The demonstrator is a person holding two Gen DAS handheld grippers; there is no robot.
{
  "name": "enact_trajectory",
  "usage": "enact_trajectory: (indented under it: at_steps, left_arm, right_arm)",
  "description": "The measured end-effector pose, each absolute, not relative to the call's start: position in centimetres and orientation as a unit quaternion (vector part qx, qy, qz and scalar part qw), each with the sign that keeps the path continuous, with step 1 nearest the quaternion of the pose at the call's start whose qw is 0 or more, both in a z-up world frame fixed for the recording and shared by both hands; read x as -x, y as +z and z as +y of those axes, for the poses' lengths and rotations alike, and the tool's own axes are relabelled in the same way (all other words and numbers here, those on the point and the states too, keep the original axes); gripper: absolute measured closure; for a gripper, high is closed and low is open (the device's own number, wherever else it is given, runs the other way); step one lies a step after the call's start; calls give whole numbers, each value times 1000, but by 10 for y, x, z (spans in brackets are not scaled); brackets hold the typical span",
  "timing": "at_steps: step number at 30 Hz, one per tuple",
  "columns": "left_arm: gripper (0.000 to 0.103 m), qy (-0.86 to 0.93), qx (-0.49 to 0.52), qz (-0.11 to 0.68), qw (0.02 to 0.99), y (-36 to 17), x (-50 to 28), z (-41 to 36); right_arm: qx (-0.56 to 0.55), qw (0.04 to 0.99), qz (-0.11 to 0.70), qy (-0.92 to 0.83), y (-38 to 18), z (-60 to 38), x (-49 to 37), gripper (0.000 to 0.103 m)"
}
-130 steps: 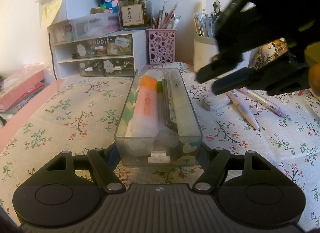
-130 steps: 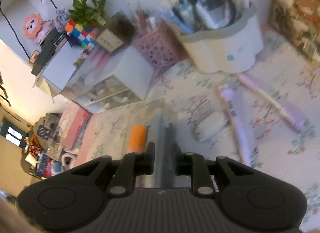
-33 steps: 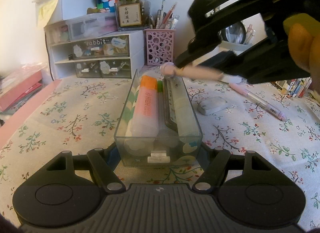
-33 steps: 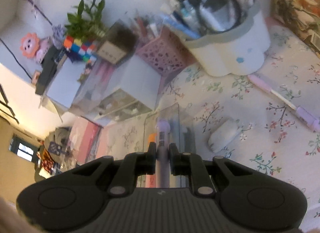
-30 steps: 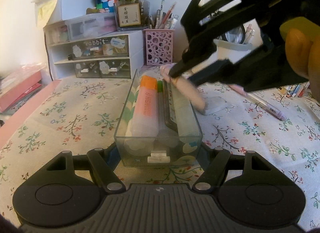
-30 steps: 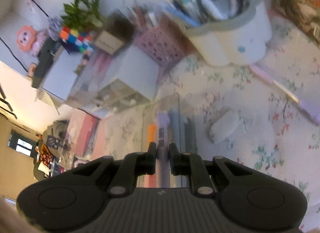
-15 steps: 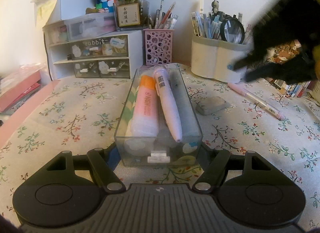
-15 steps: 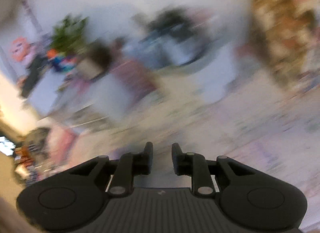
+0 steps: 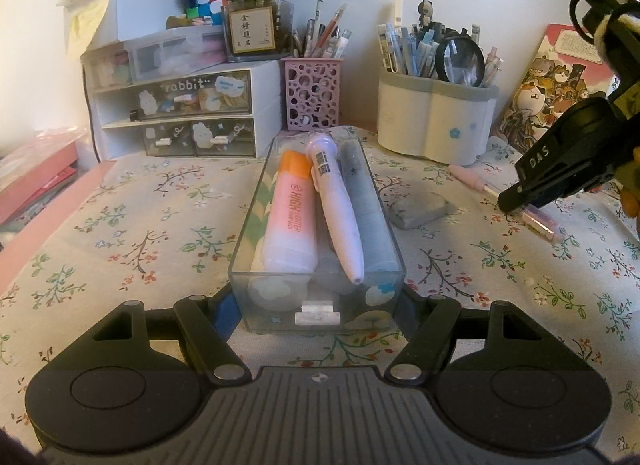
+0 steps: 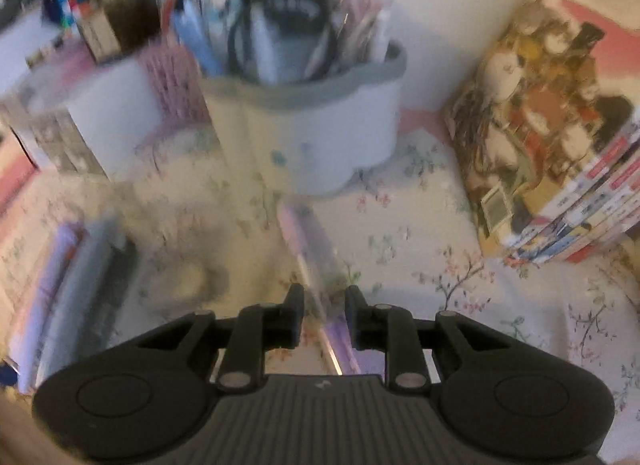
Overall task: Organize stationery
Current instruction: 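Grasp the pink pen lying by the eraser with the right gripper, then lower the pink pen into the box and open the right gripper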
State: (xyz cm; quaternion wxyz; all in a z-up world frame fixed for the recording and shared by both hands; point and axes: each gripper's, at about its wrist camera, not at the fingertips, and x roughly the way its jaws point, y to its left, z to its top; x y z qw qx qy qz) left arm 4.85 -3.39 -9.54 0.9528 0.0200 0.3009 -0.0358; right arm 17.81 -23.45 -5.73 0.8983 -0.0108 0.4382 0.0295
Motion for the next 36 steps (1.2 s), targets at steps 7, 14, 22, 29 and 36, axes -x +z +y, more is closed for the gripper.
enact_trajectory:
  at_steps: [7,14,22,29,36]
  left_arm:
    - [31,-37,-20,301,953,-96,-48,-34]
    - [31,-37,-20,301,953,-96,-48,-34]
    - [31,-37,-20,301,953,-96,-48,-35]
    - [31,-37,-20,301,953,-96,-48,-35]
    - [31,-38,-21,301,953,-96,-48,-35]
  right_arm:
    - [-75,891,447,40,-58,-244,-174,93]
    - [-211,864,454,51,-64,-263,-169,94]
    - [-303,836,454,48,-70,-274,-164,94]
    - [-344,825,445,56,-69,-275,-159,94]
    - [-390,811,429,81,-56,-272,-148,94]
